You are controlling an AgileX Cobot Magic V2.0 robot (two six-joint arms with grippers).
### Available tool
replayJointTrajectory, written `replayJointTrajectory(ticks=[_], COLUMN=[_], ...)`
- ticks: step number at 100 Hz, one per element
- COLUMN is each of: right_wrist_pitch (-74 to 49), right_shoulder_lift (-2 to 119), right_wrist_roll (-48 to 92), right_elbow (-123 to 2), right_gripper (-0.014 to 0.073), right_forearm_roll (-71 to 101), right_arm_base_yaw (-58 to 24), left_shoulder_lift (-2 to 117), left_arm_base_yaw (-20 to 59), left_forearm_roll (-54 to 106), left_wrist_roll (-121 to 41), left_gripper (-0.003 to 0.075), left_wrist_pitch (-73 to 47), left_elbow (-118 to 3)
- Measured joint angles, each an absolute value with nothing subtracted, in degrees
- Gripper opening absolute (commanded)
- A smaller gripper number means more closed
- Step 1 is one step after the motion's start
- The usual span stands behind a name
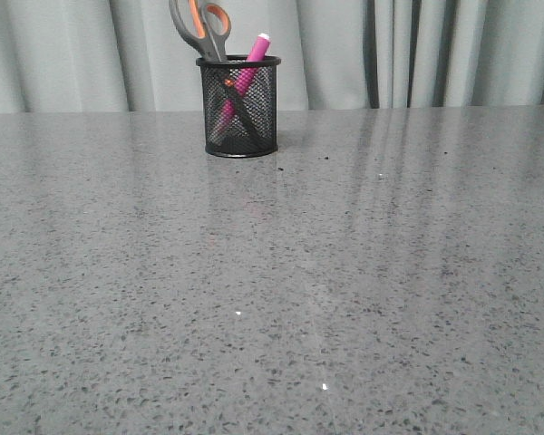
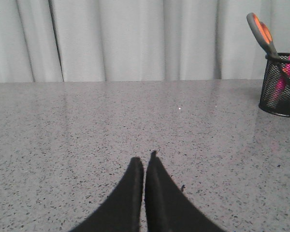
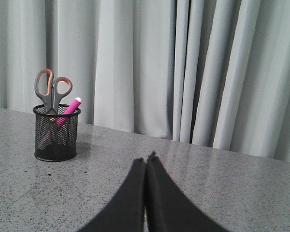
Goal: Put pen and scissors into bin
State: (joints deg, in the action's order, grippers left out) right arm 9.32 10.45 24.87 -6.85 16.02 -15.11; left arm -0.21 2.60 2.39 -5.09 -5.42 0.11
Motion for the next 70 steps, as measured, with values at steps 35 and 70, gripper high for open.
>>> replayJointTrajectory(ticks=[35,70], right_wrist_pitch=[9.3,1.9], right_shoulder_lift=[10.5,4.6], right_wrist_roll=[24.9,10.6], right_elbow=[-6.2,0.6], right_gripper=[-0.0060,-0.0060], right_forearm_roll=[16.0,4.9], right_arm_base_yaw=[-14.9,-6.5], left_shoulder_lift=[-0.2,-0.2], left_arm_base_yaw=[2.6,2.6], left_forearm_roll=[2.4,2.4], left_wrist_roll=[-5.1,-5.1], left_gripper=[-0.0019,-0.0019], left_wrist_pitch=[-5.4,-5.4], left_elbow=[0.1,0.1])
